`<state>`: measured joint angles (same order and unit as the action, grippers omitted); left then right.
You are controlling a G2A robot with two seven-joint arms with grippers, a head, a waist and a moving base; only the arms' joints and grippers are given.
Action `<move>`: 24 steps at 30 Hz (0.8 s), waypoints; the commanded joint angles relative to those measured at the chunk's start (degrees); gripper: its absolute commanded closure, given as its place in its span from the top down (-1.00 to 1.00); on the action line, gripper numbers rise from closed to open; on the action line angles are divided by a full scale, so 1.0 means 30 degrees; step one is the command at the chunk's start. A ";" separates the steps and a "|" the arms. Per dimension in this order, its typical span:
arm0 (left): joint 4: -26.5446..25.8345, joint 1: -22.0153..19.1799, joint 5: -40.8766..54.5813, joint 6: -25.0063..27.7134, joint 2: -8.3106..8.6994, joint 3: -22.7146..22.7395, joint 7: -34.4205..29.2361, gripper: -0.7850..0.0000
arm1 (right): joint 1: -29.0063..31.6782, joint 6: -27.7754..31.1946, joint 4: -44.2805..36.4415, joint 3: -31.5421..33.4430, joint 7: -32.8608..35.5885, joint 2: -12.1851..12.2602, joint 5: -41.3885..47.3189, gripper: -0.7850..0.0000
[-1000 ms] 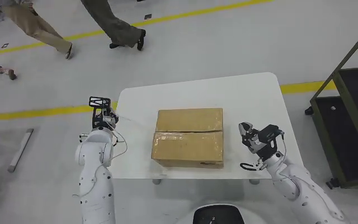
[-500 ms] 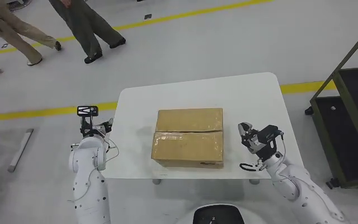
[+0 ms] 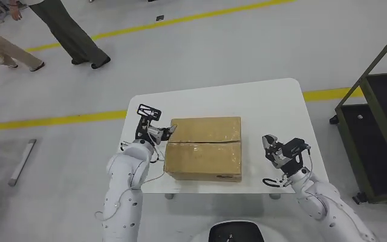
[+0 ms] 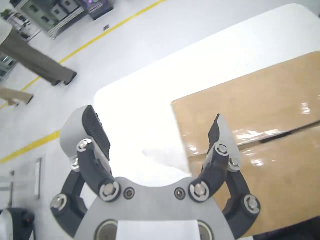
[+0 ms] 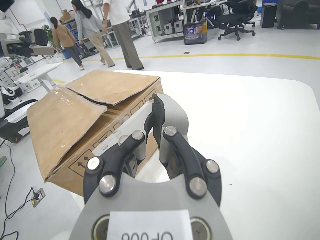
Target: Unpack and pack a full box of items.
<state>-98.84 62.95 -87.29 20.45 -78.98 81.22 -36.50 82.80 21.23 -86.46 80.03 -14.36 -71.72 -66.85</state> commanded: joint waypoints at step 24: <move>0.0499 -0.0148 0.1040 0.0415 -0.0526 -0.5664 -0.0653 1.00 | 0.1537 -0.0399 -0.0675 0.0766 -0.0629 0.0146 0.0169 -1.00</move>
<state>-97.37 62.41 -84.12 21.71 -80.57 64.26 -38.59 87.39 20.05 -88.47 82.39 -16.21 -71.28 -66.29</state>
